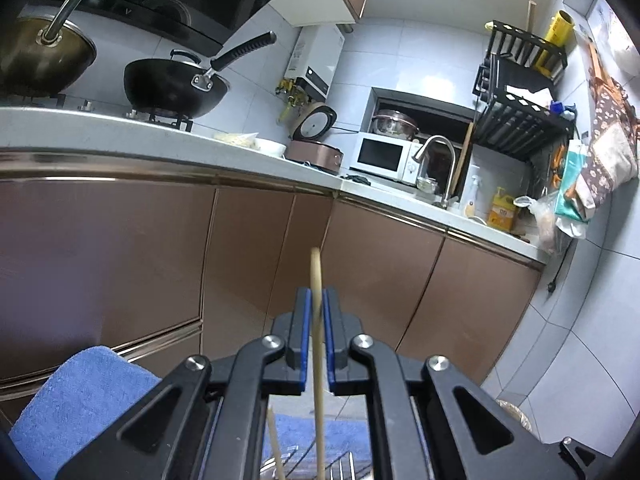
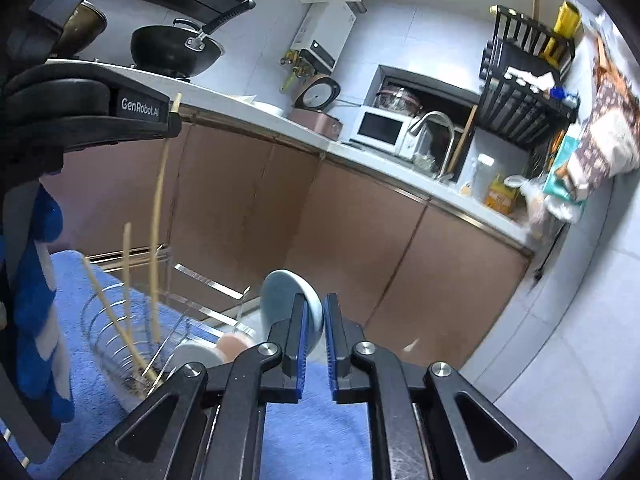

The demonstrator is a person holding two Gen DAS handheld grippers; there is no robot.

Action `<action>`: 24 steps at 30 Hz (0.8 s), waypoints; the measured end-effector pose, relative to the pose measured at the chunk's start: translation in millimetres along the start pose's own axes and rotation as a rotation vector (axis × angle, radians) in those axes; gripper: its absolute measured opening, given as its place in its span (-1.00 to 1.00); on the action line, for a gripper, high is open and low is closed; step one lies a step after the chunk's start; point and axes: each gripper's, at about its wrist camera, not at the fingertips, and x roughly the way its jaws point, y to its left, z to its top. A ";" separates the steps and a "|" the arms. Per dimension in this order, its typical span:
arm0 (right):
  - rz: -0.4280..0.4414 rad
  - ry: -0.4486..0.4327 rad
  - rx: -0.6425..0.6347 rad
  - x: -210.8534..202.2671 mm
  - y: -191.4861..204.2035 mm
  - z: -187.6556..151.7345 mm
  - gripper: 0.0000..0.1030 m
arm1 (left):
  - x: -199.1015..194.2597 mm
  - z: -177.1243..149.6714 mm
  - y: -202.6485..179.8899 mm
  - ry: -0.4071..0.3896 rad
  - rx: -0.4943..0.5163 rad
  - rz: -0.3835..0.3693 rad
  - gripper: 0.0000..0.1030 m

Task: Organize utensils
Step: 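Open the left tool over the holder while the right tool releases the white spoon into it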

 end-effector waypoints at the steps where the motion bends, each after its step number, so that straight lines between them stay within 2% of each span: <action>1: 0.008 0.007 0.011 -0.6 0.0 -2.3 -0.47 | -1.8 -0.3 0.7 0.006 0.000 -0.003 -0.85; 2: 0.017 0.010 0.020 -2.0 0.0 -3.6 -0.26 | -4.5 1.0 0.7 0.012 0.001 -0.005 -0.83; 4: 0.025 0.009 0.023 -7.2 1.0 -3.1 -0.14 | -13.1 7.3 1.3 0.010 0.005 -0.009 -0.65; 10: 0.039 0.000 0.061 -29.7 -4.4 9.0 -0.12 | -59.5 37.6 1.5 -0.029 0.018 -0.022 -0.37; 20: 0.069 -0.026 0.128 -90.2 -25.9 27.9 -0.11 | -147.9 74.2 5.9 -0.057 0.106 0.006 -0.27; 24: 0.077 -0.050 0.146 -119.2 -34.6 33.5 -0.11 | -188.4 87.1 10.8 -0.074 0.136 0.028 -0.16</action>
